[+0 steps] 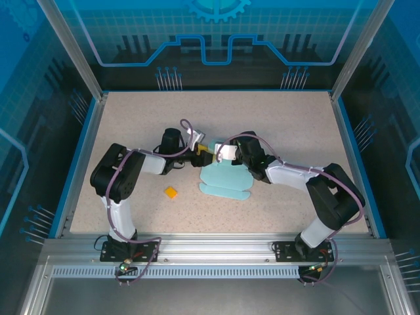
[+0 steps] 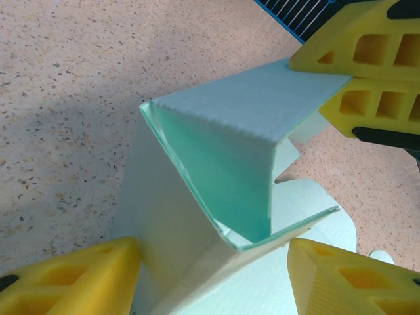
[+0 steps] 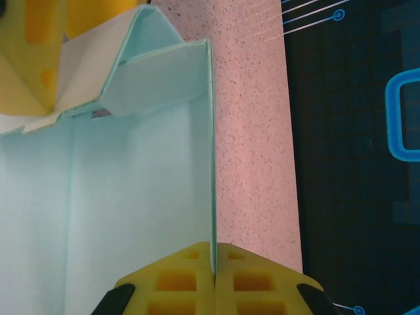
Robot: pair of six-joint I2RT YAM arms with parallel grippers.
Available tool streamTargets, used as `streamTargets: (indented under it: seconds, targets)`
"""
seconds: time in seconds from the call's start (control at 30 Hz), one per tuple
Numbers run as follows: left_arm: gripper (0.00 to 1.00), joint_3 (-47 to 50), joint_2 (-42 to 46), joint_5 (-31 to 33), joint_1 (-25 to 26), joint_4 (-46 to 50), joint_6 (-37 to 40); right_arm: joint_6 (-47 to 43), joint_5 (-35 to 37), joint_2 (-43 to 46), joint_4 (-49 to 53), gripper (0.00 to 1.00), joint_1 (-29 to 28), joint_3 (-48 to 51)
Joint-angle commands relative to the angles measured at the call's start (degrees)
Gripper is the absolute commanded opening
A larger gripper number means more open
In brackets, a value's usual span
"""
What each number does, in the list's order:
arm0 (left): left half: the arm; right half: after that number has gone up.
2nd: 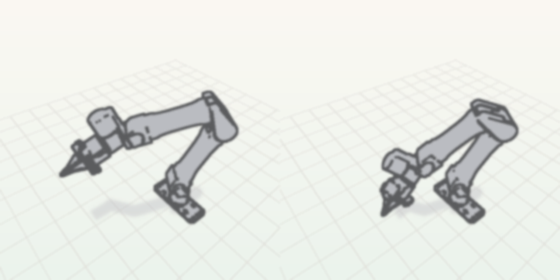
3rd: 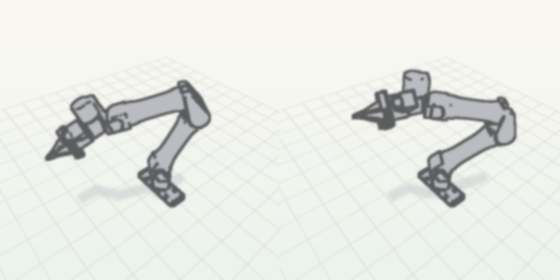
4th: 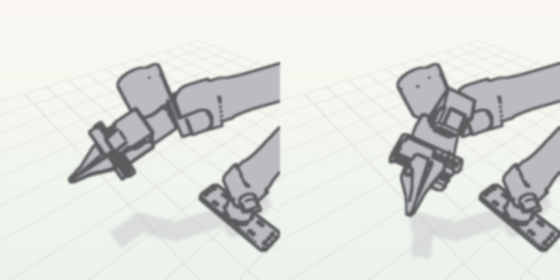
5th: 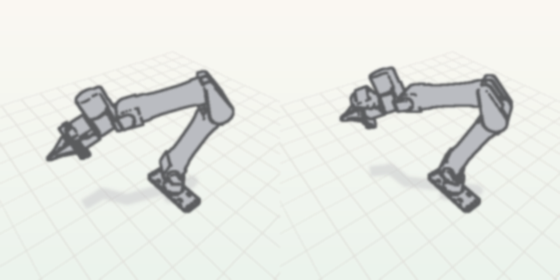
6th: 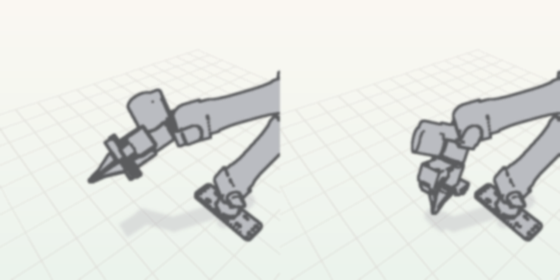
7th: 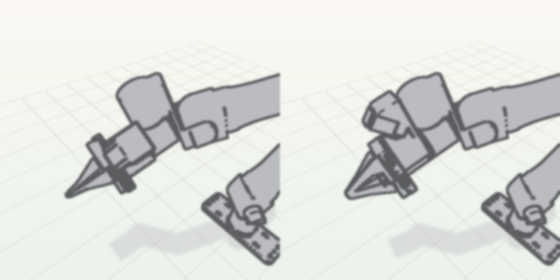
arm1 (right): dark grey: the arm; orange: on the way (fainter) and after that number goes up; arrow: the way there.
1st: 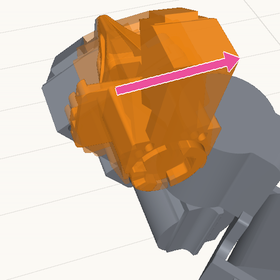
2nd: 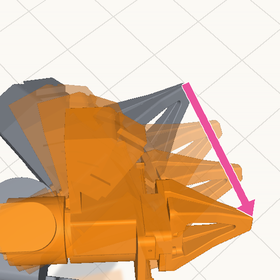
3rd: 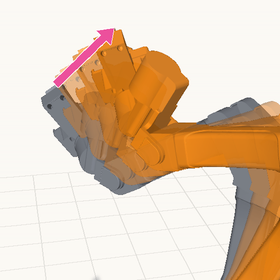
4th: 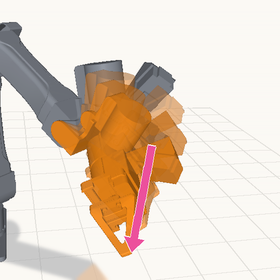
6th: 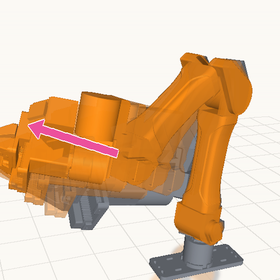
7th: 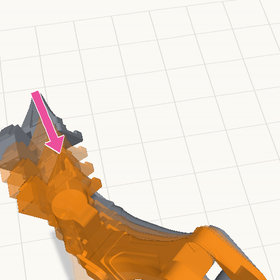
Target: Fold the paper box
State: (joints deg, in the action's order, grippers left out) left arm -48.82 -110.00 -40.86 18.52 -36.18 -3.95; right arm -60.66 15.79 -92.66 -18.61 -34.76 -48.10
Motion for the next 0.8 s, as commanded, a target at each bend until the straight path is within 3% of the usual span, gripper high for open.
streamTargets:
  seconds: [0.0,0.27,0.77]
  targets:
    - [0.62,-1.62,-1.54,-2.0,-0.36,1.91,2.09,-3.57,1.89,-1.63,-5.44,0.0,-1.4,1.77]
    - [0.59,-2.12,-2.15,-1.01,-0.33,1.72,2.19,-6.68,4.42,-3.39,-12.39,0.0,-2.51,5.1]
    - [0.58,-2.49,-0.62,8.91,1.48,2.09,-0.09,-2.93,2.58,-0.86,-6.96,0.0,-3.3,4.54]
